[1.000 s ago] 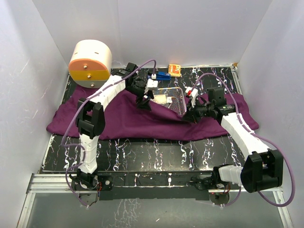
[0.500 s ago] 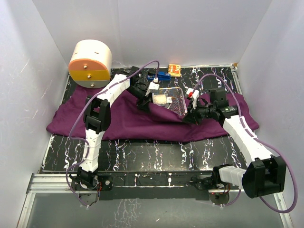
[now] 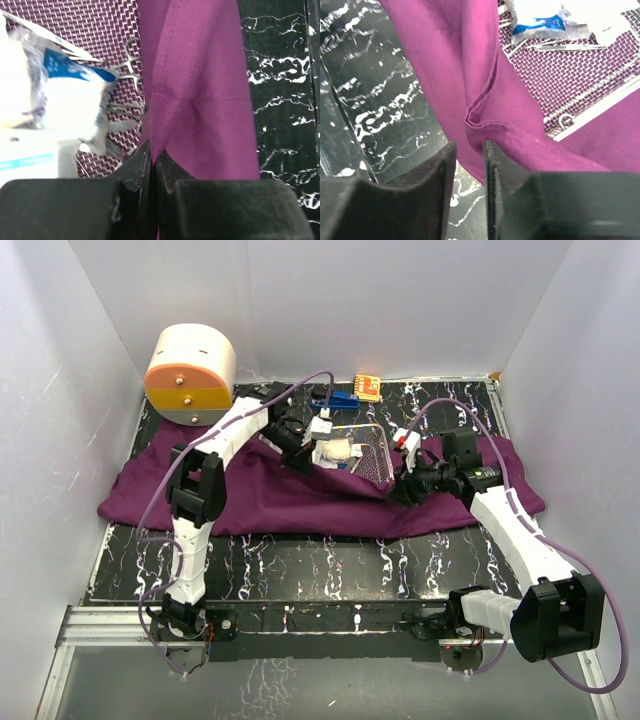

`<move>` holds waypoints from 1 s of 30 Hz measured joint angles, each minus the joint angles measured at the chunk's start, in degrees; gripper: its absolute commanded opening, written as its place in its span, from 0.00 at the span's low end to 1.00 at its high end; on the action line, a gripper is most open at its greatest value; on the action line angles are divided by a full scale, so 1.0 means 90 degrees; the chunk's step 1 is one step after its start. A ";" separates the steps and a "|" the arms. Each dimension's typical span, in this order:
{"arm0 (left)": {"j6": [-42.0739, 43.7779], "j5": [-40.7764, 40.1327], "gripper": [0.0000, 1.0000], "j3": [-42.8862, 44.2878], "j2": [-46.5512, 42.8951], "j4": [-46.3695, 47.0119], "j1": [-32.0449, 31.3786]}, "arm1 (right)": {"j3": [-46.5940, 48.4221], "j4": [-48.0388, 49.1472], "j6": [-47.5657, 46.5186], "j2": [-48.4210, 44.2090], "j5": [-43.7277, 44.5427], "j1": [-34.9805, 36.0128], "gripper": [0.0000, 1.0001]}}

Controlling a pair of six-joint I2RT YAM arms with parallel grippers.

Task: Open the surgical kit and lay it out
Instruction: Open the surgical kit at the center of the board.

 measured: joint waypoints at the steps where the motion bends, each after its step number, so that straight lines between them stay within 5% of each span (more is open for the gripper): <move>1: -0.0087 -0.0092 0.00 -0.0233 -0.0202 0.0061 -0.0015 | 0.0015 -0.0073 -0.0029 -0.0012 0.0078 0.0000 0.46; 6: -0.0777 -0.0719 0.00 -0.1741 -0.1928 0.0580 -0.0180 | 0.0357 -0.0602 -0.0265 -0.0017 0.0498 0.0000 0.69; 15: -0.2307 -0.1671 0.00 -0.4087 -0.5234 0.1144 -0.2038 | 0.0653 -0.0508 0.0182 -0.0413 0.1355 0.0002 0.73; 21: -0.3184 -0.1940 0.01 -0.5450 -0.5557 0.1202 -0.3077 | 0.0614 -0.0228 0.0534 -0.0826 0.2237 -0.0046 0.75; 30: -0.3905 -0.2004 0.23 -0.6375 -0.5217 0.1766 -0.3966 | 0.0155 0.0228 0.0804 -0.0529 0.2764 -0.0291 0.75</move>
